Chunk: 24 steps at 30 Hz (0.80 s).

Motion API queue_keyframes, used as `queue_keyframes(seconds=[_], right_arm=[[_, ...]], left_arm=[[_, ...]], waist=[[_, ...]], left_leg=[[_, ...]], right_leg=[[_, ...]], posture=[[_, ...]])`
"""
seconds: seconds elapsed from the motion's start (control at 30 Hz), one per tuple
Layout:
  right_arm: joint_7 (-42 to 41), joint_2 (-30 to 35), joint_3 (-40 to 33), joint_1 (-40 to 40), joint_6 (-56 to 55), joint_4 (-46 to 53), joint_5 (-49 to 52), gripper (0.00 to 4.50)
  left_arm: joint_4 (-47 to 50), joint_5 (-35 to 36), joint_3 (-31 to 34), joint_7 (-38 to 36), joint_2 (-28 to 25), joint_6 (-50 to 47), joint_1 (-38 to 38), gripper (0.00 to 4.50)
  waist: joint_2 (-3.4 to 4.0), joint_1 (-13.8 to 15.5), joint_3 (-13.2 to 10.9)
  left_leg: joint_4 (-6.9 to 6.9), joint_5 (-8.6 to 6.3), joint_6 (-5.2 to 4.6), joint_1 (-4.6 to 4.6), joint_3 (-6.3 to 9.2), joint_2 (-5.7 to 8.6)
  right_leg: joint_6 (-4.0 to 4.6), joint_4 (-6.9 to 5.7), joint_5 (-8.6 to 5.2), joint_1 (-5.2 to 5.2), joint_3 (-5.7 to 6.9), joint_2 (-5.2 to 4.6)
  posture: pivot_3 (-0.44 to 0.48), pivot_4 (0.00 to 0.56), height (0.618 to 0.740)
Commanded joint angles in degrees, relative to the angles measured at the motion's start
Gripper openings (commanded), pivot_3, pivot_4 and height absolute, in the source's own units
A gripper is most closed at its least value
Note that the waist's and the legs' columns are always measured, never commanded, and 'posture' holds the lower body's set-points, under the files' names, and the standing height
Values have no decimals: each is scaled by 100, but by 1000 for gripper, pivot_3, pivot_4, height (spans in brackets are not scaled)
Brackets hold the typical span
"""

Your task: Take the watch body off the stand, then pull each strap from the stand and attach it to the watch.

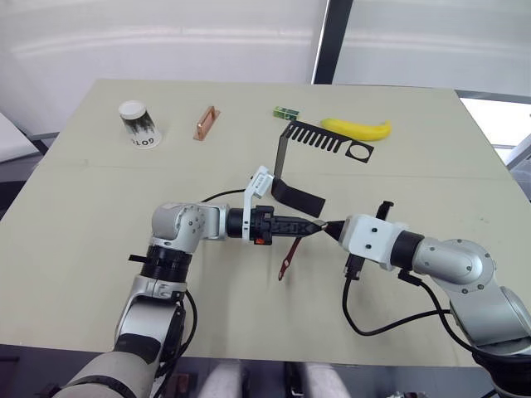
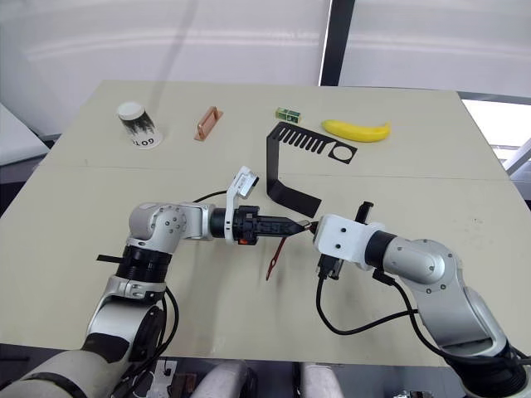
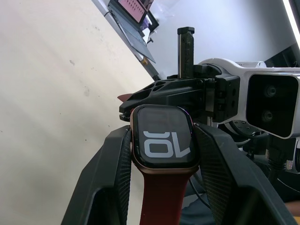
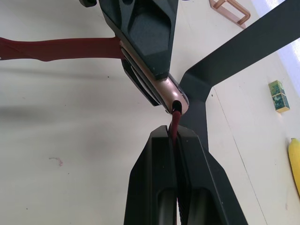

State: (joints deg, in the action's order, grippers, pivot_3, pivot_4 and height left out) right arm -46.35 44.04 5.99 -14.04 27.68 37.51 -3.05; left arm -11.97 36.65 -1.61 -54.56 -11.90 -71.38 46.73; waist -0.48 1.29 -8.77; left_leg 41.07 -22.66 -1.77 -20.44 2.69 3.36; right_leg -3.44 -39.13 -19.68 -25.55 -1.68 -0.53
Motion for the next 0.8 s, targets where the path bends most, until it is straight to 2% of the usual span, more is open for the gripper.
queue_keyframes(seconds=[0.03,0.6,0.63,0.7,0.8], right_arm=[[76,-70,-12,-91,-37,77,75,0],[12,-73,-170,-117,156,293,283,0],[-53,-70,-244,-100,236,377,413,618],[-218,-91,-492,-42,574,637,928,1321],[-522,-6,-1081,74,1039,1036,1868,2795]], left_arm=[[320,360,-58,-132,198,10,192,1579],[236,222,-121,-158,109,190,199,1579],[209,212,-120,-166,90,215,210,1579],[183,202,-122,-191,47,251,229,1579],[224,181,-173,-272,-77,330,239,1579]], waist=[[0,0,0],[0,1,0],[0,1,0],[0,2,0],[0,3,0]], left_leg=[[0,0,0,0,0,0],[0,0,0,0,0,0],[0,0,0,0,0,0],[0,0,0,0,0,0],[-1,0,0,0,0,0]], right_leg=[[0,0,0,0,0,0],[0,0,0,0,0,0],[0,0,0,0,0,0],[0,1,0,0,1,-1],[0,1,0,0,1,-1]], posture=[[0,150,740],[0,150,740],[0,150,740],[0,150,740],[0,150,740]])
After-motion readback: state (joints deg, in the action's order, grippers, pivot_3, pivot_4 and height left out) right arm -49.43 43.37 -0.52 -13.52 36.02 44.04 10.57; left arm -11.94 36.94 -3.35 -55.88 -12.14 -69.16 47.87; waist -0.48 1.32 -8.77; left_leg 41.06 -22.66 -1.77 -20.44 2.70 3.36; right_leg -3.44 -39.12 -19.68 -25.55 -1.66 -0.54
